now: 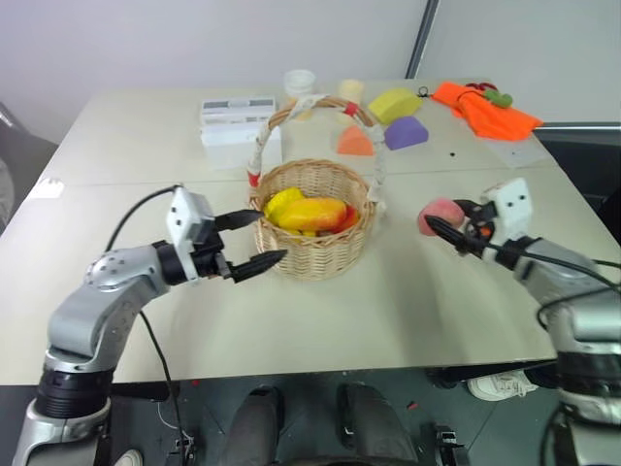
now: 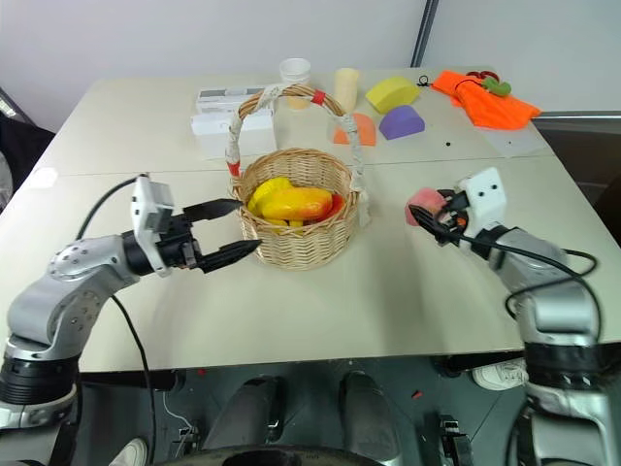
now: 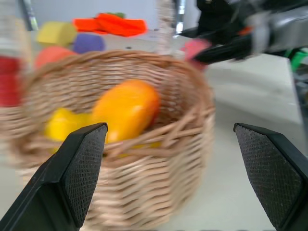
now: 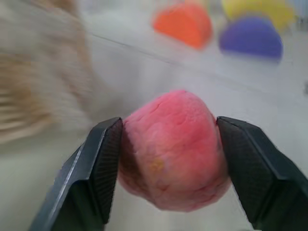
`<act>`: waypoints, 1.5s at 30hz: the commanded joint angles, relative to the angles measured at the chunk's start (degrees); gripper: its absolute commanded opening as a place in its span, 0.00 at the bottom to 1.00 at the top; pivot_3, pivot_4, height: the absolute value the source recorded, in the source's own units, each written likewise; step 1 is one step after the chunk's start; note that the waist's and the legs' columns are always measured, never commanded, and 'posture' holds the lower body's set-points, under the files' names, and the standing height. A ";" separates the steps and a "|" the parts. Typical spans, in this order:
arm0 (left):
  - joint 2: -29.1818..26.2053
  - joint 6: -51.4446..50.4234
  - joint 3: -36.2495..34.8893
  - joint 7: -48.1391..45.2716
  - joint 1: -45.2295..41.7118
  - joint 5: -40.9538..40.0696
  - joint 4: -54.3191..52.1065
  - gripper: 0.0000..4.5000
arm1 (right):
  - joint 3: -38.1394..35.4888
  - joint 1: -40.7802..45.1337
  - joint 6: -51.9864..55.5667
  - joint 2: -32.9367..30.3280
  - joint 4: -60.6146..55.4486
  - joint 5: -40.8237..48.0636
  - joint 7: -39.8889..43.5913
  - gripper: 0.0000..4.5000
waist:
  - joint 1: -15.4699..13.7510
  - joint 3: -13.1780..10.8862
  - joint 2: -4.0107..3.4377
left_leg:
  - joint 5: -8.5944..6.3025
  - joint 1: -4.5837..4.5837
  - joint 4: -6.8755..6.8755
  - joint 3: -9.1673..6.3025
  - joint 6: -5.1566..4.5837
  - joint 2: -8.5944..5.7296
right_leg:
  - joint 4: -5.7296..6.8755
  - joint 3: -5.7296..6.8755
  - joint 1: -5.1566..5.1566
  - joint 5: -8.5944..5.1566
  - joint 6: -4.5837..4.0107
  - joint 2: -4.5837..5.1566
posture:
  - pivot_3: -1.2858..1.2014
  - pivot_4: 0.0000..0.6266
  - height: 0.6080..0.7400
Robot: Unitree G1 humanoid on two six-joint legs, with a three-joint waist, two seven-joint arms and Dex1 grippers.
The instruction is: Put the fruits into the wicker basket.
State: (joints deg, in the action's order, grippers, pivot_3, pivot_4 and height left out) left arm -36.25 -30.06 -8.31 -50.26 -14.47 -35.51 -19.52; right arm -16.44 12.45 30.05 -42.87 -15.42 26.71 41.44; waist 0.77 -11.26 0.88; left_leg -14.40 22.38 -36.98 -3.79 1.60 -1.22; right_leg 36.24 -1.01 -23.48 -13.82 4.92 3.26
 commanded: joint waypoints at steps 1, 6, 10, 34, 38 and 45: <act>-0.78 3.61 -2.56 -1.28 0.49 0.34 1.11 1.00 | -5.17 -0.06 4.92 -2.94 -10.08 10.41 4.35 0.72 | 0.21 0.01 0.02 | -0.01 -0.04 0.00 0.05 -0.01 0.05 | 0.00 -0.01 0.02 -0.04 -0.09 -0.02 | 0.52 0.24 1.00; -1.57 5.86 -2.27 -2.10 0.47 1.85 4.04 1.00 | 3.11 7.53 10.68 -1.35 -18.76 16.97 1.77 0.72 | 0.29 0.01 0.04 | -0.01 -0.08 -0.01 0.08 -0.01 0.11 | -0.01 -0.02 0.02 -0.02 -0.28 -0.06 | 0.52 0.24 1.00; -1.22 5.78 -2.81 -1.86 0.21 0.88 3.60 1.00 | 18.58 18.00 10.79 7.09 -15.62 4.36 -8.59 0.72 | 0.18 0.01 0.04 | -0.01 -0.04 0.00 0.08 -0.01 0.17 | -0.01 -0.03 -0.08 0.00 -0.31 -0.09 | 0.52 0.24 1.00; -0.58 4.54 -2.83 0.00 0.59 -1.45 0.55 1.00 | 4.10 9.53 10.58 6.81 -14.64 8.18 -8.24 0.99 | 0.32 0.01 0.07 | -0.01 0.06 0.04 0.29 -0.01 0.04 | -0.06 -0.22 -0.21 0.03 -0.23 0.09 | 0.52 0.24 1.00; 0.05 4.57 -1.83 -0.23 -0.54 -1.08 1.00 1.00 | 9.16 13.21 8.04 10.15 -7.73 2.27 -12.01 0.99 | 0.22 0.02 0.07 | -0.01 -0.02 0.03 0.28 -0.01 0.14 | -0.05 -0.20 -0.17 0.08 -0.33 -0.13 | 0.52 0.24 1.00; 0.41 4.46 -2.08 0.07 0.10 -0.99 0.19 1.00 | 12.56 19.18 6.22 18.06 2.02 -0.41 -15.26 0.79 | 0.14 0.02 0.07 | -0.02 0.09 0.10 0.27 -0.02 0.17 | -0.05 -0.24 -0.31 0.18 -0.15 -0.25 | 0.52 0.24 1.00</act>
State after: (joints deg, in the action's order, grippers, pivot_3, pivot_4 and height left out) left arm -35.67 -25.95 -9.78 -50.24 -14.27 -35.75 -17.91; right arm -2.82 30.23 37.56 -25.06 -13.61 26.95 27.22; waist 0.91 -11.25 0.95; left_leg -14.42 22.48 -36.89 -3.51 1.58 -1.03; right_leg 36.19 -1.26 -23.79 -13.64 4.77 3.02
